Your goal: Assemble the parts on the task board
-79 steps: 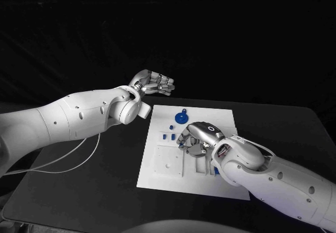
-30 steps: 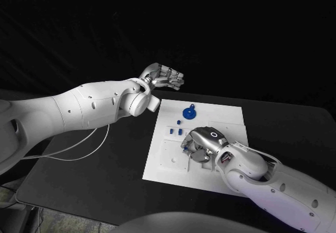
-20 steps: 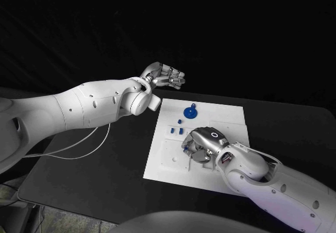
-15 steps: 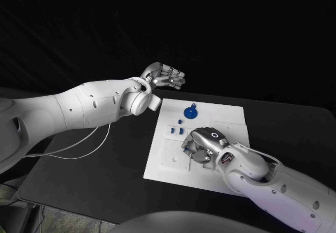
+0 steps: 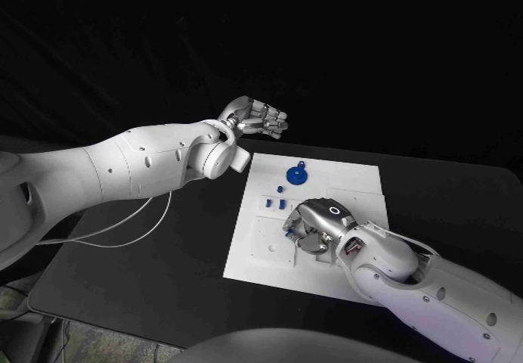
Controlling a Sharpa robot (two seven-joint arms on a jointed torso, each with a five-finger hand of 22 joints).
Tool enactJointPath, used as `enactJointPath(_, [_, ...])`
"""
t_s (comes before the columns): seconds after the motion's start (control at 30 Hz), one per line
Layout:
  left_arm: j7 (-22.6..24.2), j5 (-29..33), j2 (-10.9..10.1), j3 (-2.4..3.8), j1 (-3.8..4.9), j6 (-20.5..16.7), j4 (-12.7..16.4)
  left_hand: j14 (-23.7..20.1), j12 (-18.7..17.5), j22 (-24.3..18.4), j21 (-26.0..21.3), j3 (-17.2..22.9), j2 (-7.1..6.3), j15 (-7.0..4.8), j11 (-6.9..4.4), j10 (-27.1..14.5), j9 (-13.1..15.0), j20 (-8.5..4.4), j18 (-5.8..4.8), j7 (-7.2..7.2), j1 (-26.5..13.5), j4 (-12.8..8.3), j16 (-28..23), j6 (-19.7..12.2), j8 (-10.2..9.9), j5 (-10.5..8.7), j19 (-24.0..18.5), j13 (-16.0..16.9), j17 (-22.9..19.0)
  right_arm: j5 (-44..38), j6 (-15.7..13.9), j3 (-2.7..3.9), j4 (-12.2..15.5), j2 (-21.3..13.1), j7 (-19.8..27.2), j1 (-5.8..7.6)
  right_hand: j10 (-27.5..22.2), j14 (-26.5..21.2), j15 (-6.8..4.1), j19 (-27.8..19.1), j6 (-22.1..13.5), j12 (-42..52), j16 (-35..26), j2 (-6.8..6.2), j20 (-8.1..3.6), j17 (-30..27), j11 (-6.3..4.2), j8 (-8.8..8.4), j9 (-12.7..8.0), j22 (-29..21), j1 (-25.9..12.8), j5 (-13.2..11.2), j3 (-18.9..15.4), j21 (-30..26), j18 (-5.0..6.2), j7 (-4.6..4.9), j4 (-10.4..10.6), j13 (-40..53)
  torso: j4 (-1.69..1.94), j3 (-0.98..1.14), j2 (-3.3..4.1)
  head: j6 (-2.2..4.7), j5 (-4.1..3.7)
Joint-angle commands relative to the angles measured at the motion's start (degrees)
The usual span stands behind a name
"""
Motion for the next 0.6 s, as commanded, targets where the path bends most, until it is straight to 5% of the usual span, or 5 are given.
enactJointPath(0.03, [0.5, 0.3, 0.1, 0.05, 0.09, 0.5, 0.1, -0.3, 0.1, 0.0, -0.2, -0.2, -0.18, -0.22, 0.01, 0.1, 0.1, 0.06, 0.80, 0.03, -0.1, 0.2, -0.2, -0.2, 0.1, -0.37, -0.4, -0.1, -0.1, -1.3, 1.0, -0.03, -0.4, 0.2, -0.7, -0.03, 3.6, 0.0, -0.34, 2.2, 0.4, -0.1, -0.3, 0.48, -0.36, 0.0, -1.92, 0.09, 0.0, 0.1, -0.2, 0.2, 0.1, 0.0, 1.01, 0.01, -0.2, 0.9, -0.01, -0.01, 0.00, 0.01, 0.02])
enactJointPath(0.6, [0.4, 0.3, 0.1, 0.05, 0.09, 0.6, 0.2, -0.3, 0.1, 0.0, -0.2, -0.2, -0.18, -0.22, 0.01, 0.1, 0.1, 0.06, 0.80, 0.03, -0.1, 0.2, -0.2, -0.2, 0.1, -0.37, -0.4, -0.1, -0.1, -3.2, 2.2, -1.55, -1.4, 1.1, -2.0, -0.03, 3.5, -0.1, -0.32, 2.2, 0.3, -0.1, -0.4, 0.45, -0.33, 0.1, -1.93, 0.09, 0.0, 0.1, -0.4, 0.2, 0.1, -0.1, 0.97, 0.02, -0.1, 0.8, 0.05, -0.04, 0.00, -0.21, 0.13])
